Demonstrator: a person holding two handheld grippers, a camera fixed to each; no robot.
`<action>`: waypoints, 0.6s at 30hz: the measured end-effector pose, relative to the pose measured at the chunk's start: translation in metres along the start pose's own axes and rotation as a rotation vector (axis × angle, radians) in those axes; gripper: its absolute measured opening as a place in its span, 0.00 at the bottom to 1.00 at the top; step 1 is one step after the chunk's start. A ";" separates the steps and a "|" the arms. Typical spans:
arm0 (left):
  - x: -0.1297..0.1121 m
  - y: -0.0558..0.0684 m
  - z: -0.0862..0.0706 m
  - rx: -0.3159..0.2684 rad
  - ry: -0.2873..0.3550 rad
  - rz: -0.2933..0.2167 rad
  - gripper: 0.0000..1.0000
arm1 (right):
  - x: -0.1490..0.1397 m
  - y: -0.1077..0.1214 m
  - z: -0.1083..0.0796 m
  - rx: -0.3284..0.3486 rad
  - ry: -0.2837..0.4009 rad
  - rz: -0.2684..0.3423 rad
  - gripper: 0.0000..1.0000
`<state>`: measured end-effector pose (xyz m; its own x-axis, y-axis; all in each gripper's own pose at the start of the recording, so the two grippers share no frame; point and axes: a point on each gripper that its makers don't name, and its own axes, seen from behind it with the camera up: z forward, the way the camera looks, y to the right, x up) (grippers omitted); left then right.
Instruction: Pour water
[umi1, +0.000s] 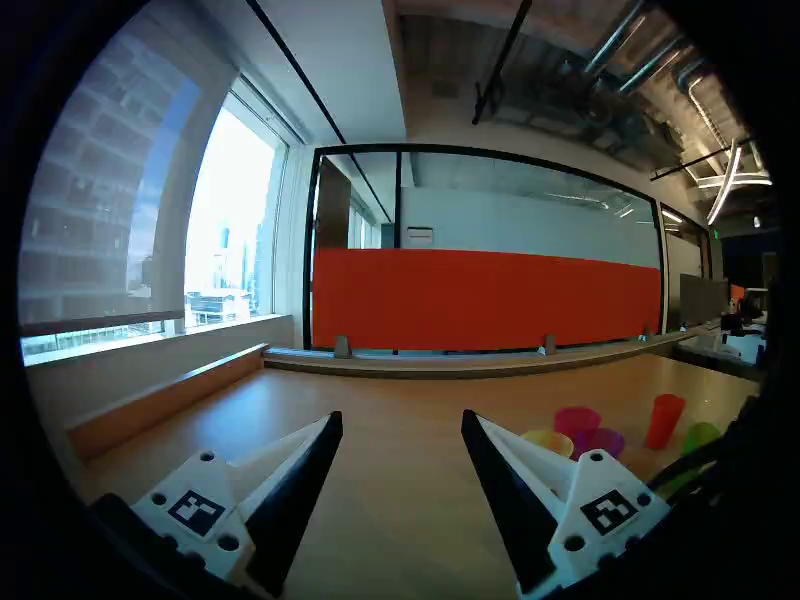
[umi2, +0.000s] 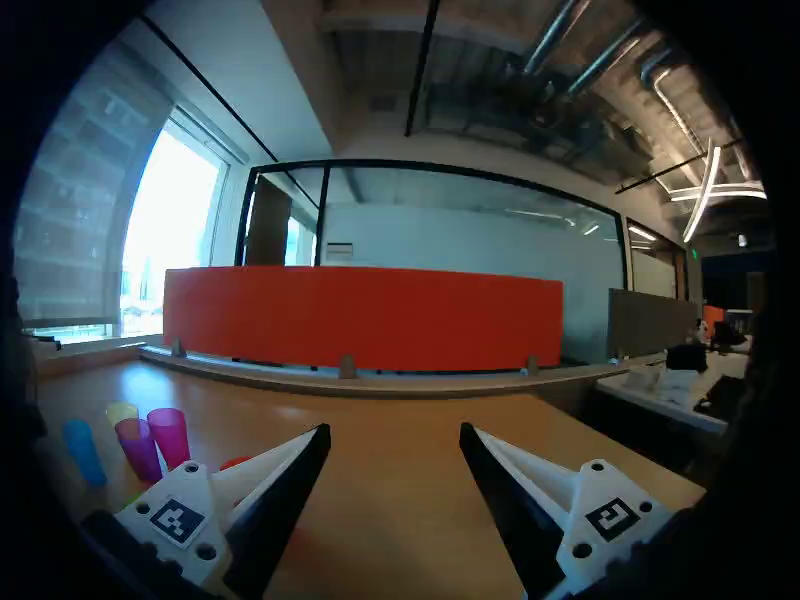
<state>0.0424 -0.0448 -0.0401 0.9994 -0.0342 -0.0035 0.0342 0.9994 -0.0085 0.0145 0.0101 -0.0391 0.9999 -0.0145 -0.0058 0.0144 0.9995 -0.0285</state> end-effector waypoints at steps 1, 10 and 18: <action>0.001 0.000 0.001 0.002 0.007 -0.001 0.88 | 0.000 0.001 0.000 -0.003 -0.002 0.003 1.00; -0.003 0.005 0.005 0.011 0.032 0.009 0.88 | 0.007 0.000 -0.002 -0.021 -0.025 0.032 1.00; -0.008 0.004 0.012 0.029 0.046 0.010 0.88 | 0.015 -0.011 0.001 -0.014 -0.036 0.037 1.00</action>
<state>0.0342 -0.0404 -0.0279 0.9985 -0.0235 -0.0495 0.0246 0.9995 0.0204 0.0291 -0.0014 -0.0381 0.9993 0.0235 0.0293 -0.0223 0.9988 -0.0432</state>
